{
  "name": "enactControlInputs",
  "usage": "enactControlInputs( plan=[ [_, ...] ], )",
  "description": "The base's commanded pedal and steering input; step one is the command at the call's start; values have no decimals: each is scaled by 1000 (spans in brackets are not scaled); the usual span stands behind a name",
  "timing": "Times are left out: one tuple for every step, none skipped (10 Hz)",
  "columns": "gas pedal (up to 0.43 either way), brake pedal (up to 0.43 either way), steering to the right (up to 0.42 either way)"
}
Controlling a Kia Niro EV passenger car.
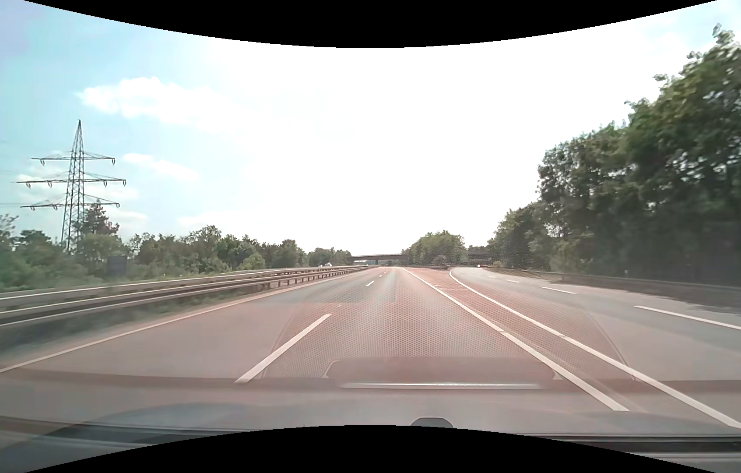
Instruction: Follow the waypoints while adhering to traffic rules and regulations
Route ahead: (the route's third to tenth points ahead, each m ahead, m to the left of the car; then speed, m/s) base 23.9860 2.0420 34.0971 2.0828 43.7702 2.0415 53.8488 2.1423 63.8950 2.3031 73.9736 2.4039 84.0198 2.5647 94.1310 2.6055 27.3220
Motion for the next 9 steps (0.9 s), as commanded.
enactControlInputs(
  plan=[
    [228,0,-4],
    [220,0,-4],
    [220,0,-4],
    [220,0,-4],
    [220,0,-4],
    [197,0,-4],
    [189,0,-4],
    [177,0,-4],
    [177,0,-4]
  ],
)
